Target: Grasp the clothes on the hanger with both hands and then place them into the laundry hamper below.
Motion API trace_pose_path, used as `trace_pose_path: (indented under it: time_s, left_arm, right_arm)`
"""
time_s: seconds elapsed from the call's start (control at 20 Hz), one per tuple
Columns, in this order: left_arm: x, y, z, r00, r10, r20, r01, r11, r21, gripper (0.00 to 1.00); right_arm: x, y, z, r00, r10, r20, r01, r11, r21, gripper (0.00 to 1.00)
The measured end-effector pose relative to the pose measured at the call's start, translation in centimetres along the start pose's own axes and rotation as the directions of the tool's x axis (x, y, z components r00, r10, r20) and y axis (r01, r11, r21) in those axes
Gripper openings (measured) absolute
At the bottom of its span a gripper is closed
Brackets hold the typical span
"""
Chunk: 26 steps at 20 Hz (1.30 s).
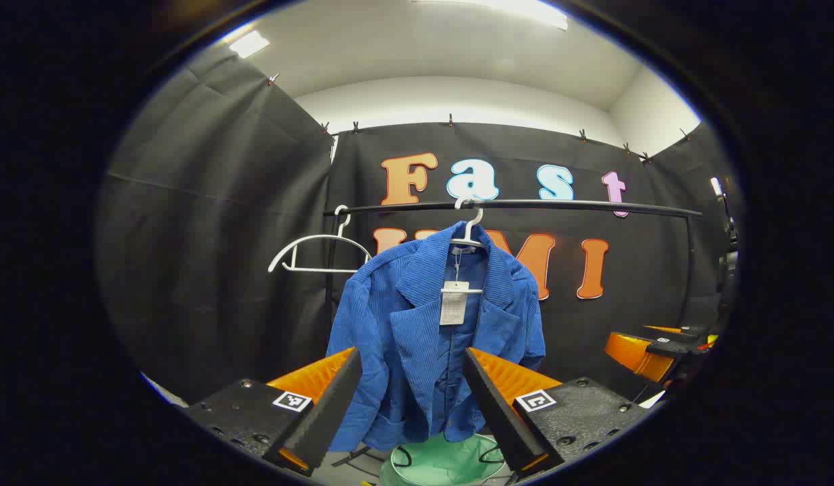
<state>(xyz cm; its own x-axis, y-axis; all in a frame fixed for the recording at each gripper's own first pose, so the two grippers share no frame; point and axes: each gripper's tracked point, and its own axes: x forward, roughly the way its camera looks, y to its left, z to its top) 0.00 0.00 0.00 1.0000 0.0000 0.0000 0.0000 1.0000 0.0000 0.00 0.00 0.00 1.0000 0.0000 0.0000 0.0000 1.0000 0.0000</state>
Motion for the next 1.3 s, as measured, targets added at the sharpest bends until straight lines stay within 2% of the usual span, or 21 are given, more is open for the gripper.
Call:
trace_pose_path:
  time_s: [0.15,0.2,0.25,0.3,0.45,0.5,0.6,0.65,0.75,0.8,0.85,0.9,1.0,1.1,1.15,1.3]
  left_arm:
    - [0.5,1.3,-0.2,1.0,-0.025,0.003,0.025,1.0,-0.009,0.92]
    - [0.7,1.4,-0.3,0.999,-0.037,-0.001,0.037,0.999,-0.014,0.95]
    - [0.8,1.4,-0.1,0.999,-0.047,0.004,0.047,0.999,-0.016,0.92]
    - [1.0,1.4,0.2,0.999,-0.051,0.012,0.051,0.999,-0.014,0.95]
    - [1.1,0.2,0.3,0.998,-0.062,0.023,0.063,0.998,-0.021,0.95]
    - [1.3,-0.3,0.2,0.998,-0.059,0.02,0.059,0.998,-0.025,0.92]
    - [1.2,-0.8,-0.3,0.999,-0.035,0.007,0.036,0.999,-0.03,0.95]
    - [1.0,-1.3,-0.4,1.0,-0.025,0.002,0.025,0.999,-0.032,0.92]
    - [0.3,-1.8,-0.6,1.0,0.001,-0.007,-0.001,0.999,-0.038,0.92]
    - [0.1,-1.9,-0.7,1.0,0.015,-0.01,-0.016,0.999,-0.039,0.95]
    - [-0.1,-2.1,-0.6,1.0,0.024,-0.009,-0.024,0.999,-0.037,0.92]
    - [-0.3,-2.5,-0.5,1.0,0.026,-0.005,-0.026,0.999,-0.031,0.95]
    - [-0.3,-3.0,-0.4,0.999,0.032,-0.001,-0.032,0.999,-0.01,0.95]
    - [0.6,-3.0,-0.6,0.999,0.053,0.003,-0.053,0.999,-0.004,0.92]
    - [1.4,-3.3,-0.6,0.999,0.047,0.006,-0.047,0.999,-0.01,0.95]
    - [4.8,-3.1,-0.8,0.998,0.052,0.032,-0.053,0.999,0.012,0.95]
  right_arm:
    - [-0.7,1.4,-0.6,1.0,-0.021,0.006,0.021,1.0,-0.002,0.98]
    - [-0.9,1.9,-0.7,1.0,-0.019,0.006,0.019,1.0,-0.003,0.98]
    - [-1.1,2.2,-0.7,1.0,-0.02,0.007,0.02,1.0,-0.006,0.98]
    - [-1.3,2.2,-0.5,1.0,-0.021,0.011,0.021,1.0,-0.011,0.98]
    - [-2.2,2.0,-0.2,1.0,-0.01,0.013,0.011,1.0,-0.025,0.98]
    - [-2.4,1.8,-0.1,1.0,-0.005,0.009,0.005,1.0,-0.029,0.98]
    - [-2.8,1.2,-0.3,1.0,0.012,-0.011,-0.012,0.999,-0.036,0.98]
    - [-3.0,0.9,-0.3,1.0,0.024,-0.013,-0.024,0.999,-0.037,1.0]
    - [-3.1,0.4,-0.2,0.999,0.042,-0.014,-0.042,0.999,-0.031,0.98]
    - [-3.2,0.3,-0.3,0.998,0.053,-0.018,-0.053,0.998,-0.024,0.98]
    - [-3.2,0.3,-0.3,0.998,0.065,-0.017,-0.065,0.998,-0.016,0.98]
    - [-3.3,0.1,-0.3,0.997,0.073,-0.016,-0.073,0.997,-0.009,0.98]
    - [-3.1,0.1,-0.5,0.996,0.084,-0.018,-0.084,0.996,0.0,0.98]
    - [-2.9,0.2,-0.9,0.996,0.088,-0.026,-0.088,0.996,0.001,0.98]
    - [-2.7,0.3,-1.0,0.996,0.087,-0.029,-0.087,0.996,0.001,0.98]
    - [-1.5,0.5,-1.5,0.997,0.065,-0.033,-0.065,0.998,0.004,0.98]
